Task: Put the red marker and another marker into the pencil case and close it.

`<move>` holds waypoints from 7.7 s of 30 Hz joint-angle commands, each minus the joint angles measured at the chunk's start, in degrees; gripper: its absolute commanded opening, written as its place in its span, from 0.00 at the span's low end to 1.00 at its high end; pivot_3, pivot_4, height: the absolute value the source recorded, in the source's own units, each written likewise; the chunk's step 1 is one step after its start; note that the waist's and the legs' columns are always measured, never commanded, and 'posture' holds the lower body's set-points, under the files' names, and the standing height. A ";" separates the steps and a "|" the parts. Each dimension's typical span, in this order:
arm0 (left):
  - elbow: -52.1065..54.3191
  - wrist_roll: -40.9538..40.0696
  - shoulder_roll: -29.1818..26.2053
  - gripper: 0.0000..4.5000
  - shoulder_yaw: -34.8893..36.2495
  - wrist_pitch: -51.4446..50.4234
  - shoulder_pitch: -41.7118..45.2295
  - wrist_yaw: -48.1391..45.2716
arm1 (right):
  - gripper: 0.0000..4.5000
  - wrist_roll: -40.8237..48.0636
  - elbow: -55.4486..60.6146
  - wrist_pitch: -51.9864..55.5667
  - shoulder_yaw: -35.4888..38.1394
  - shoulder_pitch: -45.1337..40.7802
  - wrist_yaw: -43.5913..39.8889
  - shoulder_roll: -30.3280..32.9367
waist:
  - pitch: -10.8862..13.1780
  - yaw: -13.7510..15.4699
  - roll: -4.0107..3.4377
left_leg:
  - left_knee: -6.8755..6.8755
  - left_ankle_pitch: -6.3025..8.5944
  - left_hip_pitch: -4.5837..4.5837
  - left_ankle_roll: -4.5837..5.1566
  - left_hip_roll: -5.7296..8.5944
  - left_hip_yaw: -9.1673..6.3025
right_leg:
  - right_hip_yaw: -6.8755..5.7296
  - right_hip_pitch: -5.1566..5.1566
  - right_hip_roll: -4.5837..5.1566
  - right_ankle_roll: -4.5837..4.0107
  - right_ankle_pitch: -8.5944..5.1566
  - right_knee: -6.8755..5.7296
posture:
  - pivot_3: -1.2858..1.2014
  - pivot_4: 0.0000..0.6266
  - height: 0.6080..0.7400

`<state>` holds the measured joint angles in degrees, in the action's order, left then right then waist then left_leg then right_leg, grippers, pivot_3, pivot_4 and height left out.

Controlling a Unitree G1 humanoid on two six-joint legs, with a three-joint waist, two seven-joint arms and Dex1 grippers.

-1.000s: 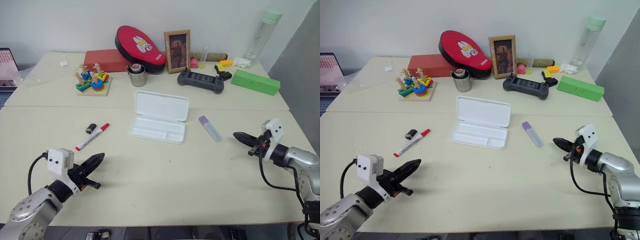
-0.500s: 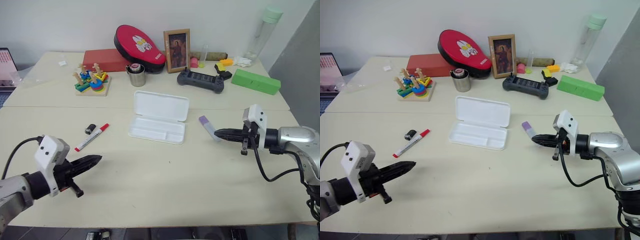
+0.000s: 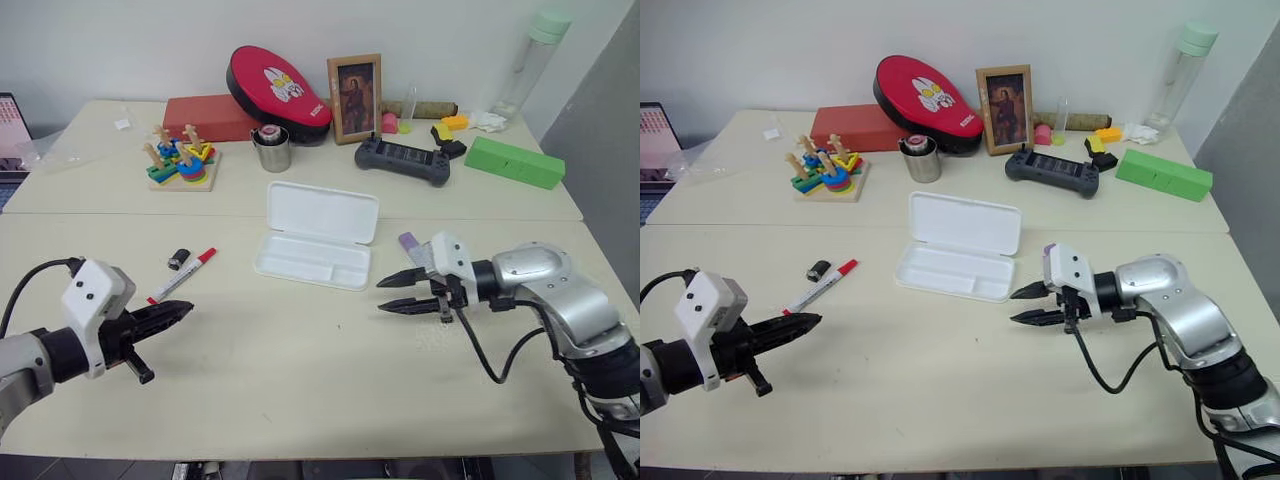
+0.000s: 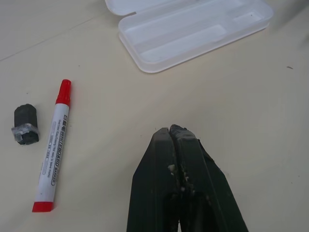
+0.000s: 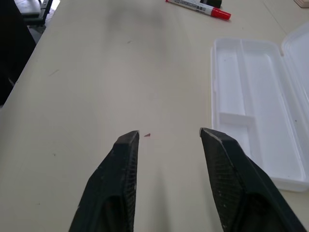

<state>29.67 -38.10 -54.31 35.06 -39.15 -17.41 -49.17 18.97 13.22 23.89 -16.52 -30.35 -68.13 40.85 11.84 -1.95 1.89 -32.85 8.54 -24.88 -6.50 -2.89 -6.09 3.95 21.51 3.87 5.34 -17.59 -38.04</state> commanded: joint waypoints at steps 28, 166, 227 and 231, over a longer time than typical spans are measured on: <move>2.95 4.25 2.91 0.00 -2.21 1.85 0.64 1.28 | 0.50 -25.34 -21.84 -6.84 -14.20 -13.24 3.43 -11.88 | 0.00 -0.53 0.00 | 0.00 -0.02 0.06 -0.01 0.00 -0.05 | -0.03 -0.06 -0.01 0.05 0.04 -0.09 | 0.52 0.24 1.00; -23.15 17.42 3.28 0.36 -11.62 2.34 19.40 6.84 | 1.00 10.04 10.28 15.87 7.11 -12.14 0.98 1.38 | -0.05 -0.08 0.02 | -0.15 -0.05 0.18 -0.03 0.00 -0.08 | -0.04 0.10 -0.03 -0.04 -0.03 -0.83 | 0.52 0.24 1.00; -10.78 8.26 -0.19 0.10 -14.80 -10.40 34.11 4.80 | 1.00 7.67 12.61 10.95 5.50 -7.51 -2.20 7.18 | -0.05 -0.25 0.00 | -0.16 -0.05 0.16 -0.03 0.00 -0.11 | -0.03 0.10 -0.04 -0.01 -0.04 -0.86 | 0.52 0.24 1.00; -4.92 4.67 0.55 0.10 -21.85 -11.90 43.06 2.54 | 1.00 6.29 11.77 9.23 4.80 -7.16 -2.33 7.02 | -0.04 -0.22 0.02 | -0.16 -0.05 0.13 -0.03 0.00 -0.12 | -0.05 0.12 -0.05 0.00 -0.05 -0.86 | 0.52 0.24 1.00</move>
<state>17.99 -30.26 -53.28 17.42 -50.80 20.35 -44.61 25.84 24.15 34.95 -12.30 -37.13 -70.01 47.58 11.80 -2.17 1.91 -33.02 8.48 -24.76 -6.53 -2.89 -6.22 3.89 21.63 3.82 5.34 -17.63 -38.90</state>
